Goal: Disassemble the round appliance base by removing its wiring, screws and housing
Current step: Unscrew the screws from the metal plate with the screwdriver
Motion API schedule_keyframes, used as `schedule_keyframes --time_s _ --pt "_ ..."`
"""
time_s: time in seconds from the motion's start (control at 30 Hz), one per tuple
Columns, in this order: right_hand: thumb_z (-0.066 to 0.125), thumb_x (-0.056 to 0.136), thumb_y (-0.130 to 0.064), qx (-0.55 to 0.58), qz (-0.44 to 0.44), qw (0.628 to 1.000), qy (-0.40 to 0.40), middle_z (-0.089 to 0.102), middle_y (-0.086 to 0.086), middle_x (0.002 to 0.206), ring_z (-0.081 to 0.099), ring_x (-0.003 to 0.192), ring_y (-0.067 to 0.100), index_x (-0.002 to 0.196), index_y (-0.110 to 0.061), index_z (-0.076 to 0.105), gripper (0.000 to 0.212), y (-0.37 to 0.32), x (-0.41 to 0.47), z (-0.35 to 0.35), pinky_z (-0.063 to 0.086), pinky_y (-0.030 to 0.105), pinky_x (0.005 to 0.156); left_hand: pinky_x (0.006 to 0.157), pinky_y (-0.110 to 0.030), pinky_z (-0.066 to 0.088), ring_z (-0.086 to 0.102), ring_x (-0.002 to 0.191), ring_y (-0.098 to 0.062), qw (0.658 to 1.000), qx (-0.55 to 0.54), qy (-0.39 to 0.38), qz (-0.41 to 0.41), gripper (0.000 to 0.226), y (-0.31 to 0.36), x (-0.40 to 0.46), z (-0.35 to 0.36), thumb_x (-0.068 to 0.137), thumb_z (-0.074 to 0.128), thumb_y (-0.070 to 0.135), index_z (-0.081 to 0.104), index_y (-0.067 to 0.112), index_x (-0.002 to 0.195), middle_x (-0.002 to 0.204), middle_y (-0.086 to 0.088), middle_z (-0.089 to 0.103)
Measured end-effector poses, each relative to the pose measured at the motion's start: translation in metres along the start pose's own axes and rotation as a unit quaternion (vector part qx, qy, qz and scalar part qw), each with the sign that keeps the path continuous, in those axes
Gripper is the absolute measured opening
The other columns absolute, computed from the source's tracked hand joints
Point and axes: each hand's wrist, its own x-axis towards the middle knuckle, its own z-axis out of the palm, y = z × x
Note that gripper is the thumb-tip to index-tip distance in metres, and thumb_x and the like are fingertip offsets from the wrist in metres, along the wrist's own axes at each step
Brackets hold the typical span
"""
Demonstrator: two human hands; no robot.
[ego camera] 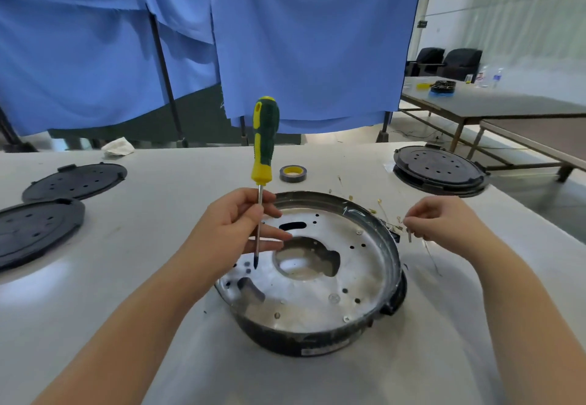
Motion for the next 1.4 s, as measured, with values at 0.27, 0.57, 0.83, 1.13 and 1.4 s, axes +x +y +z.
schedule_keyframes --time_s 0.27,0.57,0.83,1.13,1.4 --pt "0.075 0.076 -0.016 -0.101 0.036 0.994 -0.020 0.070 0.000 0.071 0.067 0.074 0.017 0.068 -0.018 0.071 0.009 0.025 0.009 0.016 0.053 0.029 0.066 0.060 -0.028 0.058 0.074 0.076 -0.028 0.999 -0.043 -0.015 -0.009 0.022 0.000 0.015 0.025 0.101 0.036 0.002 0.057 0.011 0.101 0.087 -0.006 0.067" --pt "0.061 0.089 -0.026 0.064 -0.094 0.975 0.191 0.066 -0.006 0.078 0.061 0.073 0.010 0.083 -0.025 0.066 0.008 -0.016 -0.009 0.011 0.047 0.024 0.062 0.065 -0.026 0.058 0.074 0.080 -0.026 0.998 -0.038 -0.044 0.024 0.014 -0.005 -0.002 0.017 0.096 0.050 0.003 0.061 0.012 0.099 0.085 -0.005 0.075" --pt "0.067 0.081 -0.040 0.318 -0.218 0.922 -0.047 0.074 0.002 0.091 0.071 0.081 0.015 0.111 -0.017 0.062 0.037 -0.085 -0.059 0.051 0.056 0.025 0.074 0.065 -0.020 0.056 0.074 0.078 -0.020 0.994 0.019 -0.092 0.062 0.014 0.000 -0.012 0.022 0.090 0.059 0.002 0.067 0.013 0.096 0.086 -0.004 0.076" --pt "0.062 0.085 -0.027 0.377 -0.226 0.890 -0.121 0.075 0.003 0.088 0.071 0.079 0.012 0.102 -0.019 0.064 0.019 -0.098 -0.078 0.069 0.053 0.019 0.069 0.075 -0.032 0.060 0.074 0.081 -0.021 0.984 0.045 -0.169 0.015 0.023 0.000 -0.020 0.033 0.092 0.056 -0.002 0.067 0.014 0.103 0.089 -0.006 0.076" --pt "0.051 0.087 -0.040 0.448 -0.161 0.876 -0.077 0.073 0.007 0.084 0.064 0.057 0.018 0.105 -0.013 0.062 0.034 -0.091 -0.066 0.049 0.053 0.027 0.060 0.084 -0.006 0.033 0.041 0.109 0.024 0.876 0.395 -0.275 -0.027 0.089 0.008 -0.033 0.016 0.045 0.063 0.088 0.042 0.058 0.127 0.119 0.047 0.044"
